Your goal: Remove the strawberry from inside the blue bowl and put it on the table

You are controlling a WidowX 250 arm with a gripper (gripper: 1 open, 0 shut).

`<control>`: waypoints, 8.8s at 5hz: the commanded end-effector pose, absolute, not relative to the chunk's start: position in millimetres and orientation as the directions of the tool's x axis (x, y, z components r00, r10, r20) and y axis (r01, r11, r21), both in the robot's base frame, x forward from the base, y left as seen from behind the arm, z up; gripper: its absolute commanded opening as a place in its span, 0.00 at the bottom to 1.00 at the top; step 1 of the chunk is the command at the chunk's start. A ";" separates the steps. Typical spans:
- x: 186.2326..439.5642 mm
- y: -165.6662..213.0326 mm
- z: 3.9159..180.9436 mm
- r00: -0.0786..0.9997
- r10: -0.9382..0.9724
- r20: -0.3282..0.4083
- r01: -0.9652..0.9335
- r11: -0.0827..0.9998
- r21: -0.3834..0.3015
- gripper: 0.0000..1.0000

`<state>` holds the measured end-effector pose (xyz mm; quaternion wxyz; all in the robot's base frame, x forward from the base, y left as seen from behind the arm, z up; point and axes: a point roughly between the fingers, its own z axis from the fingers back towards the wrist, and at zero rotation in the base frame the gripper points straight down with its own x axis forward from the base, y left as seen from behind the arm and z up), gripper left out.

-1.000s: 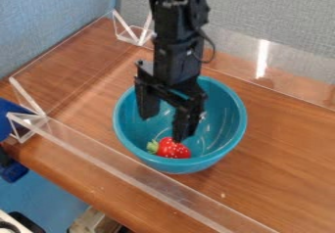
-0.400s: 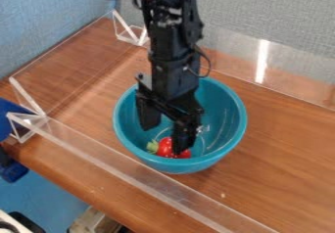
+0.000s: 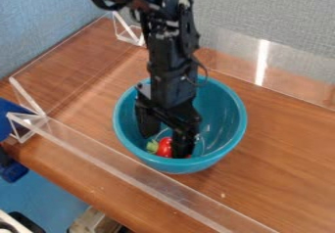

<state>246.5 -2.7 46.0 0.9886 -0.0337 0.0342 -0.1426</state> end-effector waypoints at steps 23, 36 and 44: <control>247.1 19.4 71.9 0.927 -0.370 0.059 0.374 0.922 -0.099 0.00; 246.3 41.1 91.3 0.915 -0.397 0.065 0.402 0.911 -0.088 0.00; 246.1 48.8 90.1 0.908 -0.416 0.053 0.419 0.905 -0.076 0.00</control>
